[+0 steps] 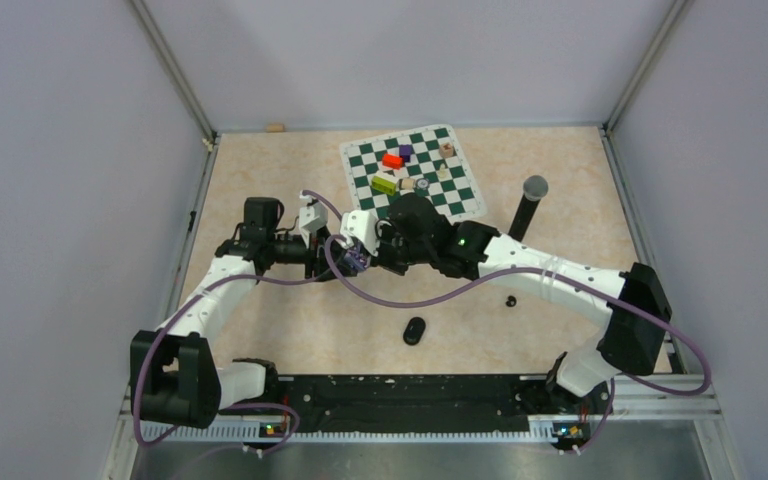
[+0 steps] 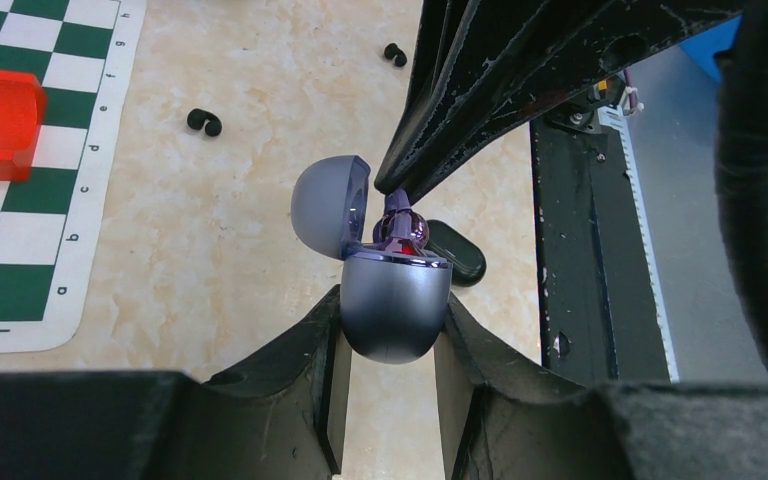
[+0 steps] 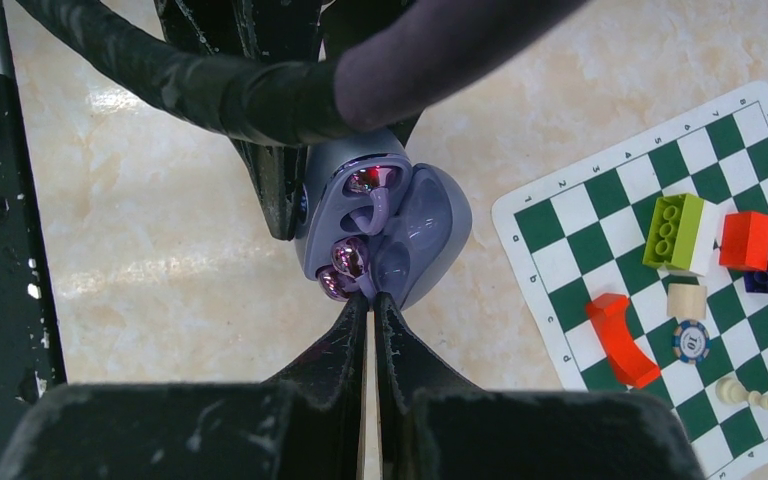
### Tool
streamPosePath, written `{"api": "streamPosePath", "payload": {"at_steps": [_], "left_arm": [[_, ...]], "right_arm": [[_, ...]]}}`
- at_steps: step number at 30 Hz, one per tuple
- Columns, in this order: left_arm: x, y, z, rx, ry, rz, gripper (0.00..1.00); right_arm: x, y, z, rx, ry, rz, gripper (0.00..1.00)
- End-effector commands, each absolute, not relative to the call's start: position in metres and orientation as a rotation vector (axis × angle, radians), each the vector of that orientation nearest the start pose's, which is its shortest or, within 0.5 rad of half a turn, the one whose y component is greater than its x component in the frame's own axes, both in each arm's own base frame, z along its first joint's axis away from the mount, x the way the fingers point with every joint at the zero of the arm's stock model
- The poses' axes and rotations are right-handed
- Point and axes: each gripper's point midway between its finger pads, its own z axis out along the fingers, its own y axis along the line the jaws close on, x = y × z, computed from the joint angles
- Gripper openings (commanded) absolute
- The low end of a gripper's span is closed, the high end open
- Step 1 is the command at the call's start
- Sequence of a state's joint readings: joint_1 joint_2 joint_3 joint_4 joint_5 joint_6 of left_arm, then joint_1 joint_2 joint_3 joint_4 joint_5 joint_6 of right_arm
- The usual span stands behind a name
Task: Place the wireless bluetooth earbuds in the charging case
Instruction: Place the earbud in the charging case.
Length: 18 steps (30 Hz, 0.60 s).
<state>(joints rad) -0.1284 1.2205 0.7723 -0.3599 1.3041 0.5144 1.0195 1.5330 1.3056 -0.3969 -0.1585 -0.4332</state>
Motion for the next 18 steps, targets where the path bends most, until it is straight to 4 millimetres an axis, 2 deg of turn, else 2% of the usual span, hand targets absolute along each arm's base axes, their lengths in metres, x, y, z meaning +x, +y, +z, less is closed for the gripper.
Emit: {"api": "streamPosePath", "payload": {"at_steps": [1,9,18], "left_arm": [[0.226,-0.201,0.203,1.194,1.457,-1.256,0.0],[0.226,-0.2,0.202,1.193,1.46,-1.255,0.0],[0.227,-0.2,0.203,1.191,1.464,-1.25,0.0]], "right_arm": [[0.206,0.401,0.215,-1.562,1.572,0.579,0.0],[0.203,0.405,0.214,-1.56,1.582,0.594,0.0],[0.205,0.411,0.202,-1.569,1.599,0.486,0.0]]}}
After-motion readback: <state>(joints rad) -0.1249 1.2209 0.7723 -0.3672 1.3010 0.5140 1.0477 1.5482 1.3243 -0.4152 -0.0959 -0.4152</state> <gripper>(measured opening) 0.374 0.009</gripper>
